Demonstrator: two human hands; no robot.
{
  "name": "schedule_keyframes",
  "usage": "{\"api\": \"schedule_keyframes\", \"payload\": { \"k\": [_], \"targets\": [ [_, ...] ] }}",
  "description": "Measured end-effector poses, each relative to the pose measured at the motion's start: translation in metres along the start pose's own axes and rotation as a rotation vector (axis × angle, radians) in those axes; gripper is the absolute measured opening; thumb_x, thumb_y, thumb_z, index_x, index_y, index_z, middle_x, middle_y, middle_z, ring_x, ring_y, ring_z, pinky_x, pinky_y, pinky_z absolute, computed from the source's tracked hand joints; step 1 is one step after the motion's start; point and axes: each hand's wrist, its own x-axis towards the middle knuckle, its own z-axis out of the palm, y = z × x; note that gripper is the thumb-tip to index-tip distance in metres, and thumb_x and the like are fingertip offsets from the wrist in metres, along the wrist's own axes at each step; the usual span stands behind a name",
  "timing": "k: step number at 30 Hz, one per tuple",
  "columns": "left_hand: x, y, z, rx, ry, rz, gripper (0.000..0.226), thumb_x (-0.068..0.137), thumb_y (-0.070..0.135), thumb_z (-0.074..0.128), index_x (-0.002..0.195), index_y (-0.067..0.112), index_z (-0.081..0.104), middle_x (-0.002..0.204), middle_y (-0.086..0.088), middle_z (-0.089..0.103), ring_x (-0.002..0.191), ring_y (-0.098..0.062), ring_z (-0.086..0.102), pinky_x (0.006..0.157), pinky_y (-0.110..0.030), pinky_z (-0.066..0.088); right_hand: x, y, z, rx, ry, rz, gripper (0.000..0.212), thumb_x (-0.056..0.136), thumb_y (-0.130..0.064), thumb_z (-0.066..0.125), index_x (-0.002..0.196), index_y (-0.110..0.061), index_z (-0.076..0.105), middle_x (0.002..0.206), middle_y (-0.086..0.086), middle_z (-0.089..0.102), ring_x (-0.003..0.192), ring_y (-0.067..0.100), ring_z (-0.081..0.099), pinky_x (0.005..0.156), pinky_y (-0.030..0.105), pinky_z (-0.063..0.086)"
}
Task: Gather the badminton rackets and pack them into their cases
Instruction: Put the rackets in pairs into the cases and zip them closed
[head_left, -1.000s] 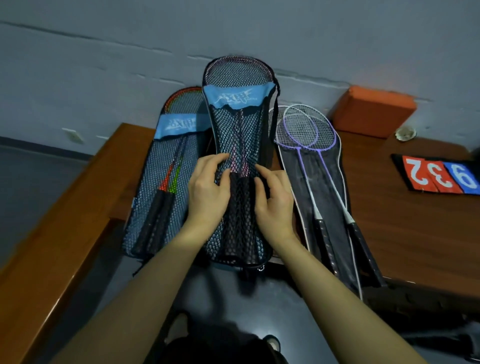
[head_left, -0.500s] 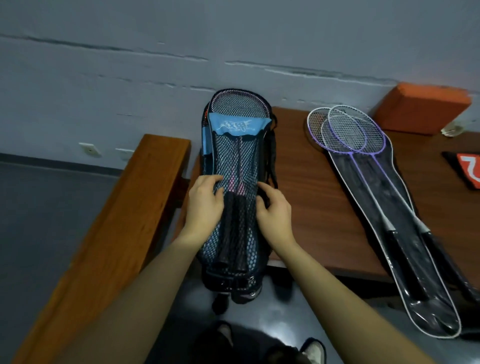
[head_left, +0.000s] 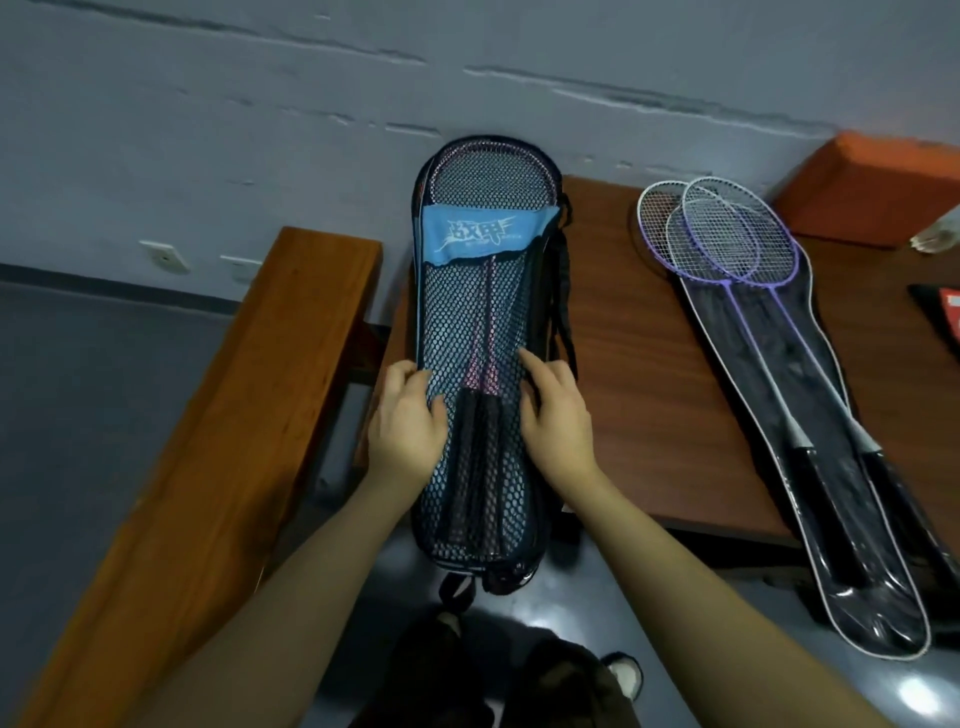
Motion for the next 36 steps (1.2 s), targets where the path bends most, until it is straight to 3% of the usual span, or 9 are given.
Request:
{"api": "schedule_keyframes", "payload": {
  "k": [4,8,13,16,20,25,31,33,36],
  "targets": [
    [0.0,-0.012,0.009,0.34,-0.121,0.061,0.041,0.094,0.034,0.043,0.123,0.01,0.055,0.138,-0.009,0.044,0.13,-0.029,0.031,0.099,-0.042,0.029,-0.005,0.02,0.005,-0.221,-0.156,0.138,0.039,0.096,-0.029,0.043,0.135,-0.023,0.044,0.122,0.01,0.047,0.103,0.035,0.051,0.081,0.043,0.045],
    [0.001,-0.01,0.011,0.339,-0.164,0.079,0.044,0.095,0.036,0.037,0.126,0.009,0.054,0.146,-0.01,0.036,0.138,-0.029,0.021,0.108,-0.044,0.02,-0.001,0.029,0.003,-0.342,-0.227,0.153,0.038,0.095,-0.038,0.043,0.132,-0.029,0.047,0.129,0.01,0.042,0.114,0.034,0.039,0.094,0.043,0.034],
    [0.006,0.013,0.01,0.18,-0.117,0.128,0.058,0.087,0.043,0.029,0.124,0.006,0.054,0.142,-0.016,0.041,0.134,-0.031,0.03,0.106,-0.046,0.023,0.003,0.04,-0.011,-0.033,-0.161,0.142,0.038,0.094,-0.023,0.049,0.131,-0.02,0.049,0.12,0.008,0.046,0.112,0.028,0.041,0.097,0.039,0.033],
    [0.017,0.042,0.018,0.146,-0.126,0.189,0.055,0.089,0.043,0.033,0.125,0.008,0.054,0.14,-0.016,0.042,0.132,-0.032,0.033,0.105,-0.045,0.024,0.001,0.059,-0.03,0.083,-0.105,0.14,0.033,0.092,-0.014,0.051,0.125,-0.013,0.055,0.108,0.0,0.047,0.106,0.027,0.049,0.093,0.043,0.043],
    [0.024,0.09,0.053,0.121,-0.212,0.197,0.04,0.095,0.032,0.043,0.13,0.014,0.048,0.144,-0.009,0.033,0.134,-0.027,0.022,0.107,-0.041,0.018,0.007,0.097,-0.069,0.068,-0.072,0.166,0.029,0.094,-0.011,0.048,0.121,-0.009,0.057,0.106,-0.001,0.049,0.096,0.019,0.054,0.081,0.025,0.042],
    [0.031,0.159,0.116,0.094,-0.315,0.223,0.039,0.095,0.03,0.044,0.13,0.015,0.048,0.144,-0.007,0.03,0.134,-0.025,0.021,0.108,-0.039,0.016,0.03,0.17,-0.122,0.008,0.03,0.253,0.029,0.09,-0.009,0.051,0.117,-0.008,0.061,0.106,0.009,0.058,0.089,0.024,0.058,0.078,0.033,0.047],
    [0.045,0.24,0.194,0.047,-0.391,0.168,0.042,0.09,0.037,0.043,0.124,0.014,0.054,0.137,-0.009,0.04,0.125,-0.028,0.035,0.1,-0.036,0.025,0.051,0.262,-0.185,-0.085,0.09,0.269,0.024,0.085,-0.011,0.056,0.108,-0.007,0.063,0.097,0.015,0.059,0.087,0.035,0.06,0.075,0.043,0.051],
    [0.045,0.261,0.215,0.017,-0.35,0.169,0.055,0.081,0.046,0.035,0.113,0.012,0.062,0.126,-0.013,0.051,0.113,-0.032,0.047,0.093,-0.039,0.034,0.057,0.29,-0.202,-0.144,0.121,0.262,0.023,0.083,-0.01,0.058,0.106,-0.006,0.064,0.097,0.015,0.06,0.087,0.038,0.058,0.074,0.044,0.05],
    [0.042,0.285,0.246,-0.024,-0.335,0.198,0.052,0.077,0.042,0.037,0.106,0.009,0.066,0.106,-0.015,0.061,0.092,-0.036,0.059,0.079,-0.043,0.043,0.062,0.323,-0.221,-0.305,0.103,0.321,0.027,0.08,-0.009,0.064,0.107,-0.004,0.063,0.104,0.019,0.058,0.088,0.041,0.054,0.076,0.043,0.045]
  ]
}}
